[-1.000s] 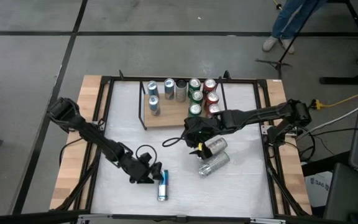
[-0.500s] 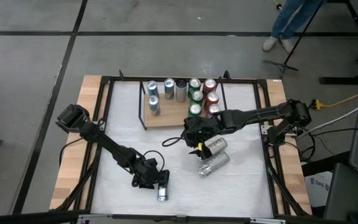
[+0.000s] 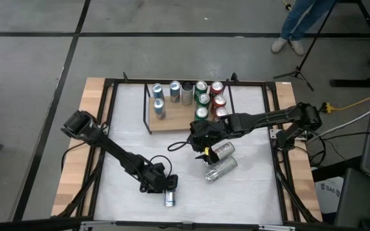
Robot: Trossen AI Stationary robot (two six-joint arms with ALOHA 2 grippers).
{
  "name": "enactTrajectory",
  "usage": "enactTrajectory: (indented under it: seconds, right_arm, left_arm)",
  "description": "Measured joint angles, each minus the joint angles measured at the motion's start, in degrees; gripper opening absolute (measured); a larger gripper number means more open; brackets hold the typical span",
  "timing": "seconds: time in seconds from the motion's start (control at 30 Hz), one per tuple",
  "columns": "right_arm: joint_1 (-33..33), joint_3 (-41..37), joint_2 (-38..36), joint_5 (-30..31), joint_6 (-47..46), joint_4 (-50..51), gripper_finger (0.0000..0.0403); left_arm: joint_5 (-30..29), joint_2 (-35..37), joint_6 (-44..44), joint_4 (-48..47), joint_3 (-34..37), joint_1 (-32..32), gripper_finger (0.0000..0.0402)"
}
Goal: Sort soda cans
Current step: Put the blue soda can on the shelf and align with the other blue soda can
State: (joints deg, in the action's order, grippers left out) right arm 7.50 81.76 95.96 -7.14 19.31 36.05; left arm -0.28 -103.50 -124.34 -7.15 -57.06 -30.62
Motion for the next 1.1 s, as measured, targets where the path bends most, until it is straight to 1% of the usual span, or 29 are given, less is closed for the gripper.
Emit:
enactTrajectory:
  seconds: [0.13,0.23,0.33,0.5,0.57,0.67,0.8,0.9,1.0,1.1]
  right_arm:
    - [0.0,0.0,0.0,0.0,0.0,0.0,0.039]
    - [0.0,0.0,0.0,0.0,0.0,0.0,0.039]
    - [0.0,0.0,0.0,0.0,0.0,0.0,0.039]
    - [0.0,0.0,0.0,0.0,0.0,0.0,0.039]
    - [0.0,0.0,0.0,0.0,0.0,0.0,0.039]
    - [0.0,0.0,0.0,0.0,0.0,0.0,0.039]
    - [0.0,0.0,0.0,0.0,0.4,0.0,0.039]
    - [0.0,0.0,0.0,0.0,2.6,0.1,0.039]
    - [0.0,0.0,-0.1,0.0,6.7,0.7,0.039]
    - [0.0,0.0,-0.2,0.0,11.5,1.5,0.039]
  left_arm:
    - [-2.3,-0.2,0.5,-0.3,0.0,0.0,0.0293]
    - [-4.0,-0.3,1.8,-0.8,0.0,0.4,0.0283]
    - [-5.4,-0.3,3.6,-0.8,0.0,0.8,0.0265]
    - [-8.0,-0.3,8.0,-0.8,0.0,1.7,0.0222]
    - [-9.3,-0.3,11.1,-0.7,0.0,2.1,0.0207]
    - [-12.2,-0.3,17.0,-0.1,0.0,2.9,0.0195]
    - [-18.0,-0.3,29.4,3.0,0.0,4.3,0.0194]
    - [-21.5,-0.3,41.9,6.7,0.0,5.6,0.0194]
    - [-22.3,-0.3,56.9,11.4,0.1,7.4,0.0195]
    - [-22.2,-0.4,70.0,16.6,0.1,9.2,0.0195]
